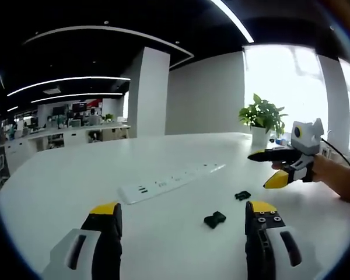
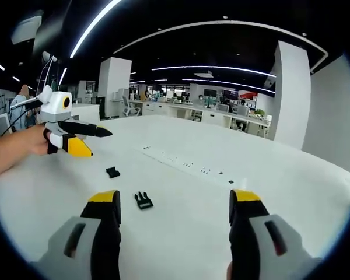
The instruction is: Snap the two parts of the plastic buckle together until the buckle closes and remains connected.
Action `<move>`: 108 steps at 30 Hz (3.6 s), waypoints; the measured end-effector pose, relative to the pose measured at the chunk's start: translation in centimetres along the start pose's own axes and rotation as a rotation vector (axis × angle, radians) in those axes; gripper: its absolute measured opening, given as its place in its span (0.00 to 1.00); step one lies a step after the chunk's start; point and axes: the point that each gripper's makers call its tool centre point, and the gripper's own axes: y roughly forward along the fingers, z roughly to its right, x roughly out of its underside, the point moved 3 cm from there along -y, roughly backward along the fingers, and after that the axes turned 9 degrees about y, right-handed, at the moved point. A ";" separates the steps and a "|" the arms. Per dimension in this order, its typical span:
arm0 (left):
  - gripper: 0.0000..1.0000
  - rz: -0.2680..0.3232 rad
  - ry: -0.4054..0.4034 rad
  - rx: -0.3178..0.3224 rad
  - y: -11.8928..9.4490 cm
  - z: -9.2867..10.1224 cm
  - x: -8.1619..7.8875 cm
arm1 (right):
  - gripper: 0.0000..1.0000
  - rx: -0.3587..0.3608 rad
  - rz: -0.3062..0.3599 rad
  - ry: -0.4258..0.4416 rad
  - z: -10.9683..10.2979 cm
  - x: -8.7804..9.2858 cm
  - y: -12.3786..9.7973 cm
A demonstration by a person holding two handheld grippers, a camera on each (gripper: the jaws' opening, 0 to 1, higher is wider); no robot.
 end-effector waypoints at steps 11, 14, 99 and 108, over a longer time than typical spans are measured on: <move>0.87 0.005 0.013 0.036 1.1 0.4 -1.0 | 0.75 -0.014 0.010 -0.004 0.5 -0.8 1.0; 0.90 -0.004 0.041 0.044 1.6 0.3 -1.0 | 0.75 -0.018 0.010 -0.013 0.5 -1.1 1.4; 0.70 -0.018 0.242 0.517 2.1 3.4 -0.4 | 0.66 -0.327 0.004 -0.026 -2.6 -1.5 3.2; 0.66 -0.033 0.267 0.519 2.7 2.9 -0.4 | 0.65 -0.328 -0.007 -0.045 -2.0 -0.9 3.5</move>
